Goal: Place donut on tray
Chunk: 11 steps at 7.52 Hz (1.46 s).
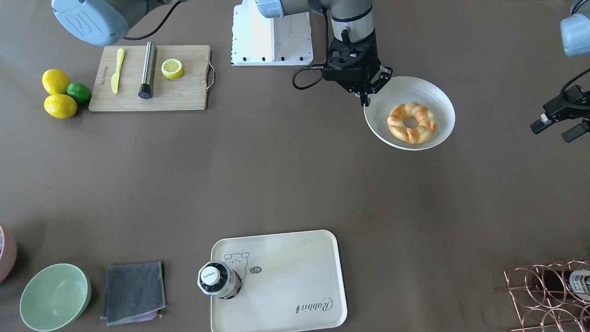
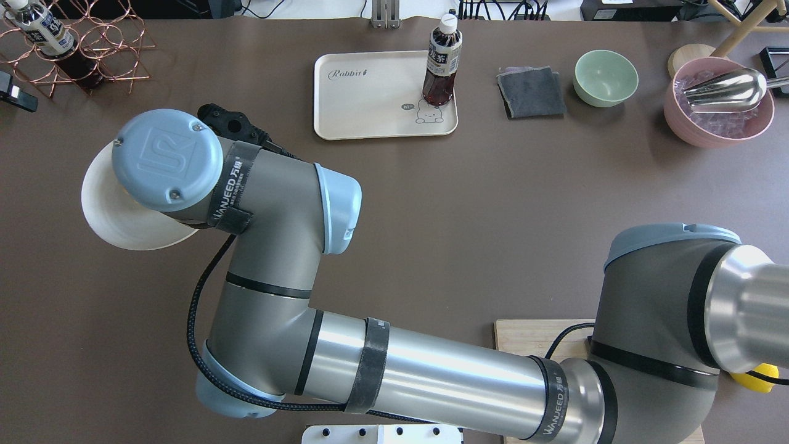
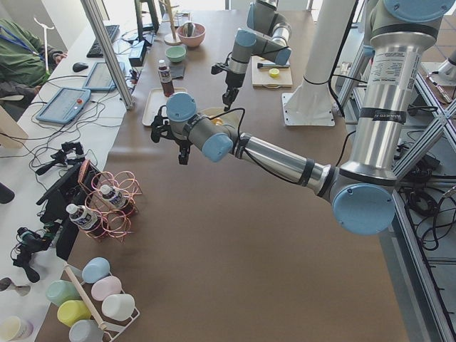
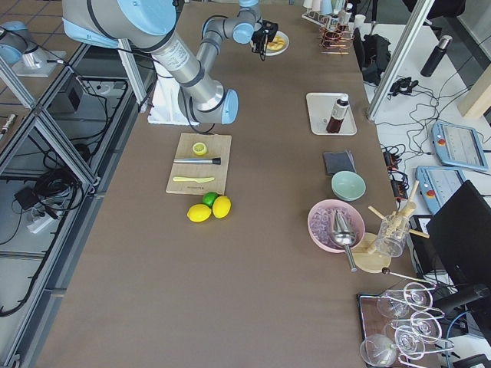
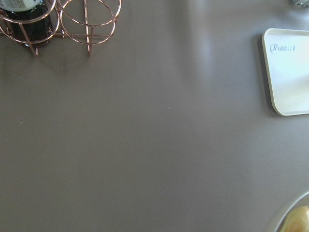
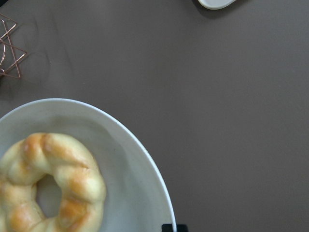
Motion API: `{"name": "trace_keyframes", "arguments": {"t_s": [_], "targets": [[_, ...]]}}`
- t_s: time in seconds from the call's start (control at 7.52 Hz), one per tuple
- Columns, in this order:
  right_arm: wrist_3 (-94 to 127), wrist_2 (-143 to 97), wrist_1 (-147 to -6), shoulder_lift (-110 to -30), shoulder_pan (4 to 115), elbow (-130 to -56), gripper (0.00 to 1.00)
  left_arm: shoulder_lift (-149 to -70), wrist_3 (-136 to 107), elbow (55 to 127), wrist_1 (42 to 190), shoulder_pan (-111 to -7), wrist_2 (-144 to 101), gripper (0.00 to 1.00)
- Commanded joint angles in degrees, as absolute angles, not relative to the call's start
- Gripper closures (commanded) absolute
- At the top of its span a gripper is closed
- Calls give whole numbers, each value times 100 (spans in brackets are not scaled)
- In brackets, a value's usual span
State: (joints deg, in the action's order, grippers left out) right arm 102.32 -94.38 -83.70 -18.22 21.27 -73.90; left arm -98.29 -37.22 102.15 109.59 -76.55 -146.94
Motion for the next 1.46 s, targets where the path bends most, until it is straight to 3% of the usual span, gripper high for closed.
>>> {"name": "trace_keyframes", "arguments": {"t_s": [0.0, 0.4, 0.66, 0.93, 1.06, 1.33], "targets": [[10266, -9316, -8367, -1573, 2170, -7058, 100, -9817, -3902, 10239, 11118, -7340, -14582, 3], [10248, -9316, -8385, -1573, 2206, -7023, 100, -9362, -5069, 10354, 12406, -6593, -14142, 5], [10266, -9316, -8411, -1582, 2206, -7022, 100, -9194, -5238, 10406, 12734, -6592, -14168, 18], [10274, -9316, -8464, -1582, 2197, -7022, 100, -9193, -5325, 10589, 12735, -6574, -14238, 41], [10274, -9316, -8464, -1573, 2197, -7022, 100, -9202, -5709, 10774, 12744, -6400, -14230, 42], [10274, -9316, -8464, -1582, 2197, -7022, 100, -9202, -5801, 10828, 12744, -6275, -14186, 66]]}}
